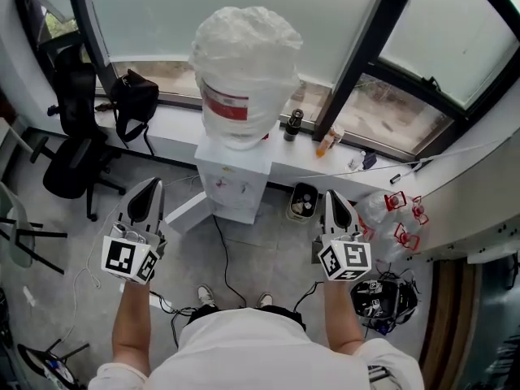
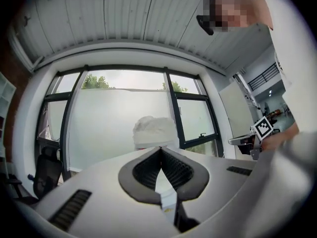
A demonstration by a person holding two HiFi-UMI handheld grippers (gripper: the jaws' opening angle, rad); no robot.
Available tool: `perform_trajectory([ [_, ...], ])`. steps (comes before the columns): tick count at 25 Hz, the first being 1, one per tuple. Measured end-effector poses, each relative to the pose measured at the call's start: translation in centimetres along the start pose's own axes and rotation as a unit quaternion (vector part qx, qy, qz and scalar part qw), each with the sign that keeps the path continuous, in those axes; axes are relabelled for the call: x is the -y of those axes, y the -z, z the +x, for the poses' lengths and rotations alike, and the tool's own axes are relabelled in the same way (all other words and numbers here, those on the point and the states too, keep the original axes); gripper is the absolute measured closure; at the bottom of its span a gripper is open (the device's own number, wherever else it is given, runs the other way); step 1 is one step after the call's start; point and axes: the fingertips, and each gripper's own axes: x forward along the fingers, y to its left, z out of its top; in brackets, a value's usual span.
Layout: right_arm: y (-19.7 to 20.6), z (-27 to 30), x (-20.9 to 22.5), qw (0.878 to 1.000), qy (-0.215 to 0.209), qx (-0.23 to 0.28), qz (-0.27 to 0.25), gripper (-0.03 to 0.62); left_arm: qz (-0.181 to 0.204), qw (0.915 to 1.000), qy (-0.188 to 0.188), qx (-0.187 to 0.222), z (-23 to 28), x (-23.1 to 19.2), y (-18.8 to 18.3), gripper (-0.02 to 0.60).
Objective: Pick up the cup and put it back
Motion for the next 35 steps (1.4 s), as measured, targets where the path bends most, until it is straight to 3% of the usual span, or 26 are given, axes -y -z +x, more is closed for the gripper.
perform_trajectory([
  [8, -2.5, -3.0, 4.2, 0.999, 0.032, 0.039, 0.013, 0.574, 0.021, 0.9977, -0.037, 0.052, -4.8, 0.9, -2.3, 0.558],
  [15, -3.0, -6.2, 5.5, 0.997, 0.074, 0.024, -0.010, 0.574, -0.002, 0.9948, -0.091, 0.044, -7.8, 0.0, -0.6, 0.558],
  [21, -2.4, -8.3, 6.2, 0.993, 0.115, 0.014, -0.015, 0.574, -0.016, 0.9929, -0.115, 0.024, -8.8, -0.9, 1.2, 0.558],
  [28, -2.5, -6.9, 4.8, 0.995, 0.102, 0.013, -0.017, 0.574, -0.022, 0.9934, -0.101, 0.050, -7.2, -0.5, -0.1, 0.558],
  [32, -2.8, -6.3, 4.7, 0.995, 0.096, 0.019, 0.003, 0.574, -0.024, 0.9931, -0.103, 0.050, -7.3, -0.6, -0.2, 0.558],
  [35, -2.9, -5.8, 4.0, 0.996, 0.090, 0.018, -0.013, 0.574, -0.026, 0.9930, -0.105, 0.047, -7.4, -0.8, 0.0, 0.558],
])
